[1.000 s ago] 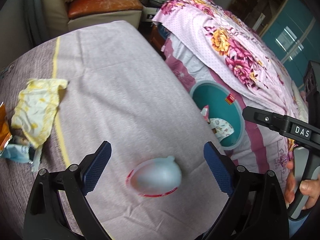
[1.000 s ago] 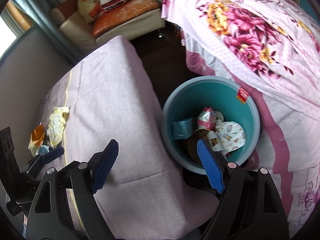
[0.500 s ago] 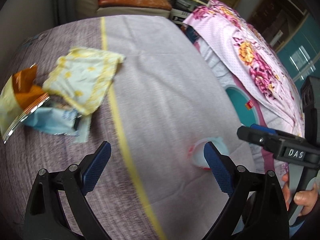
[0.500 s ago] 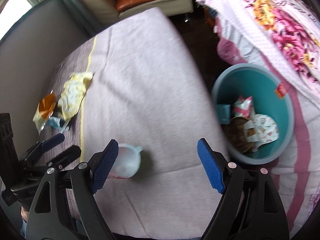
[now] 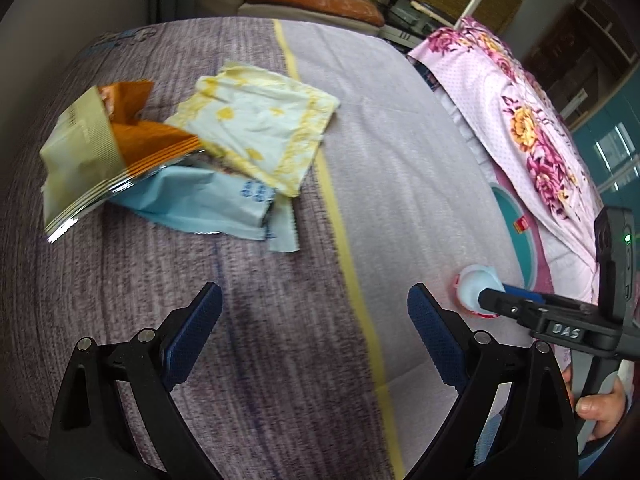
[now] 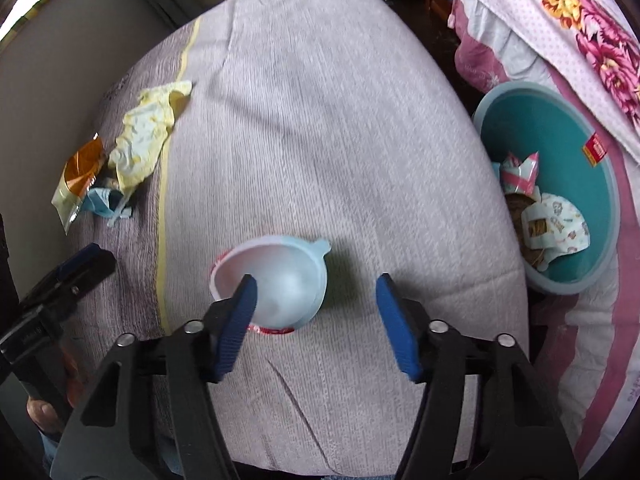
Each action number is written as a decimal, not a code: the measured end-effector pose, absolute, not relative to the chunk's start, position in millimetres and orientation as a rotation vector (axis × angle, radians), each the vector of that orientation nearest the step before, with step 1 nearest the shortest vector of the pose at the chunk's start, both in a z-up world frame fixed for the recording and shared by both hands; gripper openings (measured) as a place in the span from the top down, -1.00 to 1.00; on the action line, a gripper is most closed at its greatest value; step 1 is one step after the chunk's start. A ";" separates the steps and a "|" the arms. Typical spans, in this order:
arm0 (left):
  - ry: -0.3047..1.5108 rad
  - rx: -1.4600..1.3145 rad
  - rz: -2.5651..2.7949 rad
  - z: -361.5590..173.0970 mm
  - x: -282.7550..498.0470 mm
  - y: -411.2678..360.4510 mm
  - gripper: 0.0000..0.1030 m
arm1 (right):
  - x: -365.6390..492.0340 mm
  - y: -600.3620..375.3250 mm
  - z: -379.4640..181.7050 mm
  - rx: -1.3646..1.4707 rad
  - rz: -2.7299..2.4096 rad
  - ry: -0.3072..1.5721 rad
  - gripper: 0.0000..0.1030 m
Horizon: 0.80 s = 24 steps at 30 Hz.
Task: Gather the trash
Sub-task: 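Move both tools back over the bed toward the white plastic cup, then grasp the white cup rim with right tool while left tool grasps the cream-orange snack bag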
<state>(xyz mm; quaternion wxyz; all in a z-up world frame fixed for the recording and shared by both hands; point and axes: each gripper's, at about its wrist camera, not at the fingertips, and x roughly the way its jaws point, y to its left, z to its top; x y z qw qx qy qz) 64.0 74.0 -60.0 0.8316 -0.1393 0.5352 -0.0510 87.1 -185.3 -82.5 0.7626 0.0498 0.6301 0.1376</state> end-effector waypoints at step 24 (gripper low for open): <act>1.033 -0.573 0.225 -52.8 112.6 223.7 -0.82 | 128.0 -101.2 -39.5 -0.012 0.441 1.215 0.91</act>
